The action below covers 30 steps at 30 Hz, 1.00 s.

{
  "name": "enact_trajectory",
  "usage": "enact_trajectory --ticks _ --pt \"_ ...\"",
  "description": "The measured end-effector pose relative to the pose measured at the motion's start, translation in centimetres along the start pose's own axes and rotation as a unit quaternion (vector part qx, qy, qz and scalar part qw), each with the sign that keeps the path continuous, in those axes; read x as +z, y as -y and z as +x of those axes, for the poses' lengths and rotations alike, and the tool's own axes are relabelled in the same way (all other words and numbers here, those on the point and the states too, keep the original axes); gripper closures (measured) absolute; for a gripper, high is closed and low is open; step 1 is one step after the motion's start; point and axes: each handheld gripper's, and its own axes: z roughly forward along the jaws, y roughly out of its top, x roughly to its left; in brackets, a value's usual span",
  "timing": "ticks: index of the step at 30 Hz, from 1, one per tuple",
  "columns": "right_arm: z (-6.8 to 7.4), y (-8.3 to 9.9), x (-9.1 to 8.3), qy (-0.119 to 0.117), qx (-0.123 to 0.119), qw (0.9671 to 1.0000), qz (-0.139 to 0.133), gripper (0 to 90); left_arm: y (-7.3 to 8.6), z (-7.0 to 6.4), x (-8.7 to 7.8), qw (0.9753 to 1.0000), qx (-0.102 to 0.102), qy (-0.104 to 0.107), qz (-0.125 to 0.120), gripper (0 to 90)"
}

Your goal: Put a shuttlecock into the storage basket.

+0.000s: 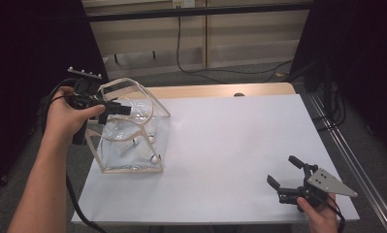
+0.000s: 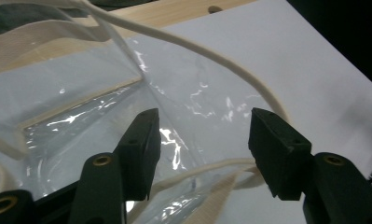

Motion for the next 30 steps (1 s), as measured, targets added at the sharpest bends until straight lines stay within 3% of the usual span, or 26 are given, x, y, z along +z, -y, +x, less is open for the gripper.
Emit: enact_trajectory --ticks 5,22,30 --pt "0.1 0.0 0.1 0.0 -0.002 1.0 0.001 1.4 0.2 -0.5 0.1 0.9998 0.003 0.017 -0.007 36.0" --pt "0.0 0.0 0.0 -0.001 -0.002 1.0 0.0 1.4 0.9 -2.2 0.7 0.9974 0.031 0.065 0.003 24.1" --pt "0.1 0.0 0.1 0.0 -0.002 1.0 0.002 1.4 1.1 -3.0 0.8 0.9944 0.046 0.096 -0.003 20.4"
